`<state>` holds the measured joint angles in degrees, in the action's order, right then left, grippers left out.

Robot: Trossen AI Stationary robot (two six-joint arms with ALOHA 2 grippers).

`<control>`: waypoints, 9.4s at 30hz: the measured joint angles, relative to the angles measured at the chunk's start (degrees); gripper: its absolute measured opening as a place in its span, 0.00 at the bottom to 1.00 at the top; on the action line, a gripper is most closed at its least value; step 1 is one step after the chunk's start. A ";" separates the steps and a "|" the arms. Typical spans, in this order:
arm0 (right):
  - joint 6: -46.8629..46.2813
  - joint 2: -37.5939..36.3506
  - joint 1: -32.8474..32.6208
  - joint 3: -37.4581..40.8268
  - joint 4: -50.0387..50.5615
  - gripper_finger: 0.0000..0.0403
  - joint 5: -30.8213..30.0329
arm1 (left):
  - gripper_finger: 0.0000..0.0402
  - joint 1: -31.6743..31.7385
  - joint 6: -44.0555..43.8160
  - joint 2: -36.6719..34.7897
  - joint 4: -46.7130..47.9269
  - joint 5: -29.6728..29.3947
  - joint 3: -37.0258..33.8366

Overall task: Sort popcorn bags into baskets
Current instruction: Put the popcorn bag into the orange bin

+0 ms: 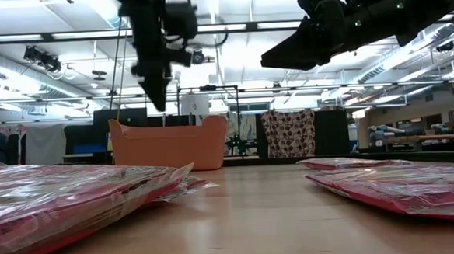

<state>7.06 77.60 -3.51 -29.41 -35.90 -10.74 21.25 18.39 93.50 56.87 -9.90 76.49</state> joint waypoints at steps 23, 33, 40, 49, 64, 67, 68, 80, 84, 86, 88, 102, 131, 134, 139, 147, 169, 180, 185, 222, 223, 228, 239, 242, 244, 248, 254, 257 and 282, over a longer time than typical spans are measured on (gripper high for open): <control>-2.37 0.00 -0.17 0.00 -0.46 0.47 1.55 | 0.41 -27.90 -23.76 3.13 -7.73 14.32 -0.04; 0.65 -0.01 -0.17 -0.02 2.76 0.47 1.47 | 0.41 -27.90 -17.59 15.07 -14.83 25.25 -0.07; 1.72 -3.11 -0.17 0.00 8.06 0.47 -0.50 | 0.41 -27.87 -13.91 20.63 -15.20 31.64 -0.07; 2.59 -3.89 -0.20 -0.02 8.26 0.47 0.02 | 0.41 -28.58 -12.53 23.42 -13.06 37.38 -0.02; 3.14 -3.89 -0.09 -0.02 7.45 0.47 -0.78 | 0.02 -31.74 -7.02 22.42 -4.74 33.24 0.12; 3.11 -3.89 -0.07 -0.02 7.28 0.47 -1.71 | 0.01 -31.01 -7.20 20.22 0.82 29.30 1.41; 3.03 -3.89 -0.07 -0.02 7.28 0.47 -1.73 | 0.01 -30.74 -7.19 19.11 2.37 27.34 1.91; 3.00 -3.89 -0.09 -0.02 6.37 0.47 -1.70 | 0.01 -20.09 -5.67 4.41 13.44 8.62 6.44; 3.00 -3.87 -0.07 -0.02 5.46 0.47 -1.68 | 0.01 -14.36 -2.62 1.97 16.79 3.64 10.01; 3.00 -3.87 -0.09 -0.02 5.09 0.47 -1.66 | 0.01 -11.12 -0.39 1.42 16.59 0.07 12.04; 3.00 -3.87 -0.08 -0.02 5.03 0.47 -1.65 | 0.01 -7.86 2.19 1.30 15.58 -4.33 14.17; 3.00 -3.84 -0.11 -0.01 5.34 0.47 -1.42 | 0.02 12.26 16.66 4.83 1.72 -6.29 13.30; 1.98 -3.82 -0.13 0.00 8.58 0.47 -2.75 | 0.32 -21.80 -10.36 5.71 3.85 11.99 4.16; 2.00 -3.82 -0.11 0.00 8.63 0.47 -4.98 | 0.32 -28.52 -18.02 5.70 0.70 17.02 0.03; 2.15 -3.82 -0.13 0.00 8.48 0.47 -5.75 | 0.32 -38.51 -31.74 5.72 -14.62 29.18 -7.76; 2.41 -3.82 -0.11 0.00 6.77 0.47 -5.90 | 0.30 -48.46 -50.08 5.72 -40.97 32.25 -19.16; 3.22 -3.82 -0.11 0.00 5.09 0.47 -5.68 | 0.29 -39.64 -33.13 4.33 -27.00 -23.93 -24.37; 2.36 -3.82 -0.13 0.00 4.96 0.47 -4.21 | 0.41 -40.82 -30.86 4.15 -27.21 -24.44 -24.59; 1.91 -3.82 -0.15 0.00 4.67 0.47 -3.98 | 0.59 -40.48 -32.65 4.75 -26.82 -26.16 -24.52; 1.93 -3.67 -0.17 0.00 4.26 0.47 -3.08 | 0.01 -35.23 -26.95 2.89 2.92 -39.24 -9.72; 1.93 -3.67 -0.17 0.00 4.28 0.47 -3.08 | 0.01 -34.46 -26.44 2.40 4.63 -40.25 -8.58; 1.93 -3.67 -0.17 0.00 4.22 0.47 -3.06 | 0.00 -29.24 -22.05 -0.23 9.14 -46.80 -3.94; 2.10 -3.67 -0.17 0.00 4.36 0.47 -3.02 | 0.00 -11.00 -2.56 -0.52 -9.59 -47.23 -10.90; 2.13 -3.67 -0.17 0.00 4.46 0.47 -3.02 | 0.00 -6.20 6.60 -0.53 -23.35 -44.91 -16.09; 2.15 -3.67 -0.17 0.00 4.68 0.47 -3.02 | 0.00 -3.30 11.23 -0.53 -31.20 -42.91 -18.97; 2.41 -3.67 -0.17 0.00 5.19 0.47 -3.02 | 0.07 0.86 15.31 -0.53 -38.25 -40.08 -21.47; 2.55 -3.67 -0.17 0.00 5.18 0.47 -3.02 | 0.30 -1.76 12.67 -0.97 -35.41 -39.61 -20.48; 2.25 -3.67 -0.17 0.00 5.31 0.47 -3.02 | 0.40 -7.37 11.28 -2.43 -33.19 -34.95 -19.63; 0.62 -3.67 -0.17 -0.02 4.71 0.47 -2.61 | 0.35 -53.86 -72.49 -6.50 -18.13 33.37 -26.54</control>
<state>7.68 73.93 -3.68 -29.43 -31.19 -13.35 -32.61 -54.09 87.00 38.74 23.47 49.95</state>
